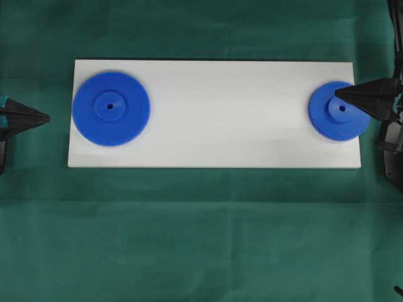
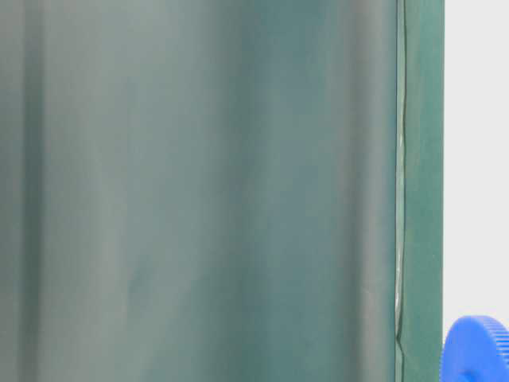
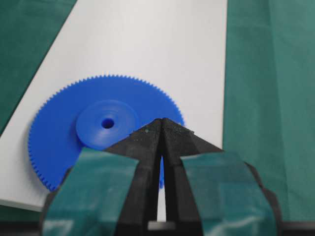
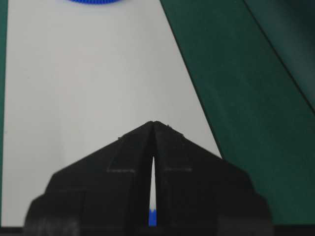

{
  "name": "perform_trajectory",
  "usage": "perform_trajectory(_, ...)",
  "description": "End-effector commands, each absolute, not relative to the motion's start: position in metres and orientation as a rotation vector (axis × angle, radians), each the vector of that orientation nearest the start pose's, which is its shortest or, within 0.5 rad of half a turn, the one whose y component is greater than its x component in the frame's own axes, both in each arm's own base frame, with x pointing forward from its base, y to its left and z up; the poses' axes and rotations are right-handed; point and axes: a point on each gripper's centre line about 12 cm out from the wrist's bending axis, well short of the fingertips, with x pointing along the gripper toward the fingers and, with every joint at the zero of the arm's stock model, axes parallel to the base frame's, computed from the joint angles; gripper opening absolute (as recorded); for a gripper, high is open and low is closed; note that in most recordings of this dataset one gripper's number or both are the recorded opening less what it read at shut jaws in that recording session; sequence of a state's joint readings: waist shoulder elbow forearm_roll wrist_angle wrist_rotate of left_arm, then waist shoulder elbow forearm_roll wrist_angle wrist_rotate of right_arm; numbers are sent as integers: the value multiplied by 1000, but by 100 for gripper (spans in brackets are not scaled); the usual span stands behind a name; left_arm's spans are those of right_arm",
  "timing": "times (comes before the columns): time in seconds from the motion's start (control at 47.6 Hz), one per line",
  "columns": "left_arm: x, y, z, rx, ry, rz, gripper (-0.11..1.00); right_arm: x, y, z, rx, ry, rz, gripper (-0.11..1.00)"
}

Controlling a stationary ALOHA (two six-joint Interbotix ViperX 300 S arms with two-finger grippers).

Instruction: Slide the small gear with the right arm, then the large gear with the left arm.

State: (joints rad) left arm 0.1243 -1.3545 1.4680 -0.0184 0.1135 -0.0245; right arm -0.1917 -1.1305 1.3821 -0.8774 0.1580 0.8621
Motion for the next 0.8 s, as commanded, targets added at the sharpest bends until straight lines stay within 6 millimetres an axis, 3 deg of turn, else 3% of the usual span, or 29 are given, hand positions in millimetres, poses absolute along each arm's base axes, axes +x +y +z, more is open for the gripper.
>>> perform_trajectory(0.0,134,16,193,-52,221,126,-1,154,-43,206,1,328,-299,50)
perform_trajectory(0.777,134,16,192,-57,221,125,-1,156,-28,185,-19,355,-177,50)
